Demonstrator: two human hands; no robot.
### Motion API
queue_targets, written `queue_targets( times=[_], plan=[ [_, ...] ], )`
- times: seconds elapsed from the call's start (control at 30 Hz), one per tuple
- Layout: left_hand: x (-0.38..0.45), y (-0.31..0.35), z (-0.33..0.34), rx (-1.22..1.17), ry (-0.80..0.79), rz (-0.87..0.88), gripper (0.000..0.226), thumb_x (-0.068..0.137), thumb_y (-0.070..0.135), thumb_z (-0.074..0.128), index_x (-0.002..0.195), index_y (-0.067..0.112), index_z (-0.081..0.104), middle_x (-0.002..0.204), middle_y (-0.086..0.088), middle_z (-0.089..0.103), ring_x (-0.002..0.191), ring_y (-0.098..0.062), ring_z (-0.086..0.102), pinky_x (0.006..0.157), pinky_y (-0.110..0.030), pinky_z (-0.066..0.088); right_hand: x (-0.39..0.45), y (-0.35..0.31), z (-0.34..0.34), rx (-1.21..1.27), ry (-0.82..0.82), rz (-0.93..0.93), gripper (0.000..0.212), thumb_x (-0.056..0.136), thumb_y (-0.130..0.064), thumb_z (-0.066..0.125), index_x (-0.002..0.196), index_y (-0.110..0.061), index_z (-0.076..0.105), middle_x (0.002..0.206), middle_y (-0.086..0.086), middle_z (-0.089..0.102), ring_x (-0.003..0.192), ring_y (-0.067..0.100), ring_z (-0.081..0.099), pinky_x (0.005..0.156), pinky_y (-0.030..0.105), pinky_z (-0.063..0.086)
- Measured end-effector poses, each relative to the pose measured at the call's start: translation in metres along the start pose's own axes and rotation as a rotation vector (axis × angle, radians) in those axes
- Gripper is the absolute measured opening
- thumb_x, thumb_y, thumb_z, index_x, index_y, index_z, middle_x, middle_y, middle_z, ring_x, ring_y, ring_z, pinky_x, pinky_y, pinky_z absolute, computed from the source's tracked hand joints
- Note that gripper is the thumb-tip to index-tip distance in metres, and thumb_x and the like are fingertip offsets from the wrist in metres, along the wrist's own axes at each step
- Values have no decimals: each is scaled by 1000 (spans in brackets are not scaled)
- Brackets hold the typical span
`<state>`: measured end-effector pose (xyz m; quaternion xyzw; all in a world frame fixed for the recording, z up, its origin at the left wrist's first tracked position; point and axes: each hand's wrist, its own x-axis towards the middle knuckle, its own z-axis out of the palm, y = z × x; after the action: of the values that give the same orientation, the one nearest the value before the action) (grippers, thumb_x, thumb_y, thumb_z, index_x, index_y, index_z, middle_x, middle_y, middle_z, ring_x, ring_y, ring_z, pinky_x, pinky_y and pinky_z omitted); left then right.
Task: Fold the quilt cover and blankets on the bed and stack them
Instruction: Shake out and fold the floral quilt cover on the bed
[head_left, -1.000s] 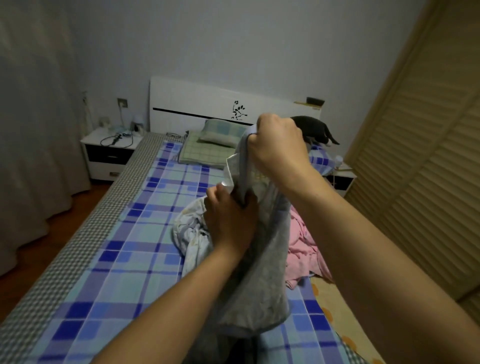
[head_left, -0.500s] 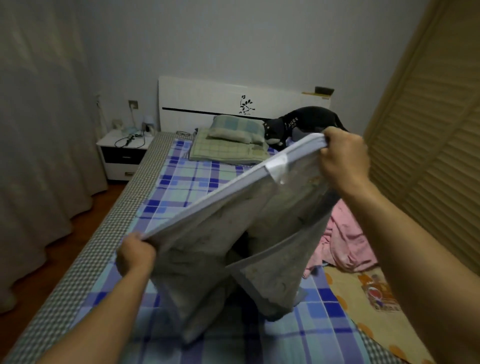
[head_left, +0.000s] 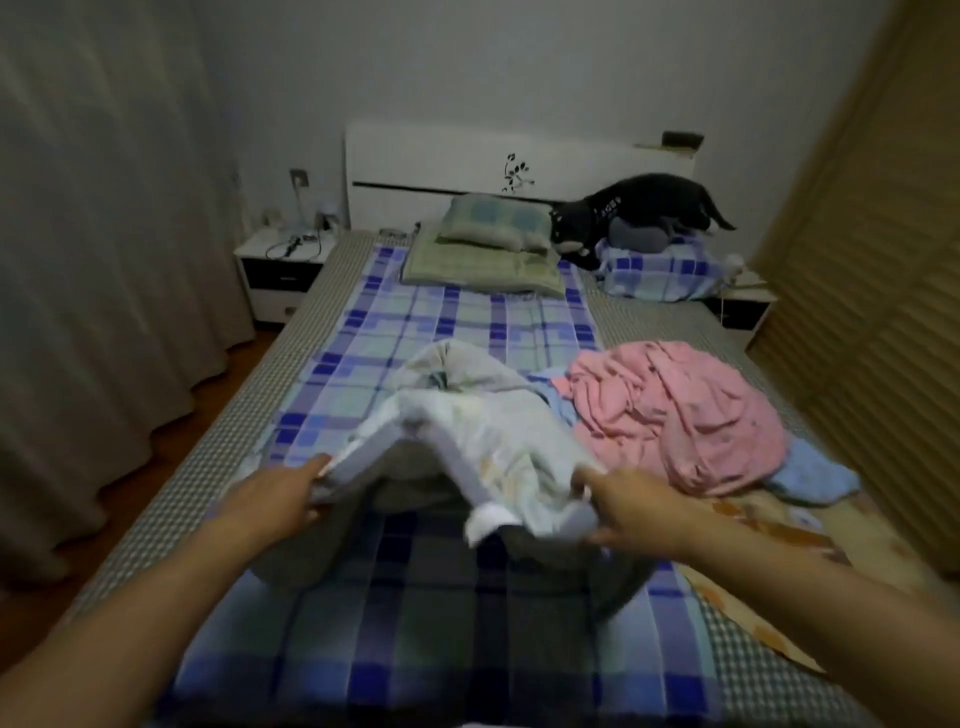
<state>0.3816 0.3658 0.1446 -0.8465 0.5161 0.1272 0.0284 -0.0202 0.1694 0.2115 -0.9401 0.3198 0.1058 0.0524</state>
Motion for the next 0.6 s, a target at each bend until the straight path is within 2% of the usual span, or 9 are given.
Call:
queue_targets(
  times=[0.03,0.1,0.17,0.23,0.33,0.4,0.47,0.53,0.6],
  plan=[
    [-15,-13,20,1,-73,-92,59,82,67,45,136,41,44,127,-2,65,108,-24,64,94,-38,51,-26,16,33,-71,-140,18,42,85,-41,56,124,-31,45,96,5,64,90,30,65,66,32,39],
    [-49,-29,48,-62,-144,-241,44,93,57,40,128,38,56,134,-5,60,114,-24,59,99,-34,46,-71,57,72,-163,-140,200,30,95,-32,47,125,-30,45,96,3,61,95,29,65,71,33,43],
    [-79,-22,70,-123,-99,-286,34,100,44,41,125,31,59,137,-7,57,117,-27,57,100,-35,43,-95,98,91,-207,40,497,31,95,-21,37,120,-18,55,103,9,64,95,30,65,81,36,52],
    [-100,1,91,-140,4,-316,31,101,38,40,123,28,59,132,-10,60,113,-31,59,97,-38,44,-101,124,101,-192,262,664,37,89,-9,34,112,-8,64,98,17,65,87,35,65,78,43,56],
    [-132,40,111,-192,94,-369,27,94,23,47,120,26,54,115,-20,66,100,-40,62,89,-44,51,-111,119,119,156,322,858,34,90,-11,52,124,-11,59,110,25,64,98,44,63,81,47,52],
    [-157,54,132,-210,16,-407,28,96,25,47,123,20,52,115,-24,66,102,-42,62,87,-44,51,-130,101,157,224,205,723,32,96,-17,51,127,-12,55,114,20,64,100,38,62,81,41,50],
    [-186,66,156,-147,-182,-371,50,93,52,50,135,25,43,126,-18,64,111,-38,62,89,-41,49,-154,51,202,113,-66,207,42,101,-24,45,141,-12,43,122,13,60,106,31,61,84,35,47],
    [-208,68,178,-102,-389,-330,73,82,75,49,139,34,34,130,-13,64,114,-34,63,88,-37,50,-180,4,233,46,-365,-124,50,99,-38,45,143,-15,38,120,10,61,104,30,61,78,36,43],
    [-209,59,190,-73,-453,-374,68,82,76,47,136,35,42,128,-9,64,112,-32,64,88,-37,51,-187,11,250,17,-341,-47,47,94,-44,48,135,-19,44,113,5,66,100,28,65,76,35,46]
  ],
)
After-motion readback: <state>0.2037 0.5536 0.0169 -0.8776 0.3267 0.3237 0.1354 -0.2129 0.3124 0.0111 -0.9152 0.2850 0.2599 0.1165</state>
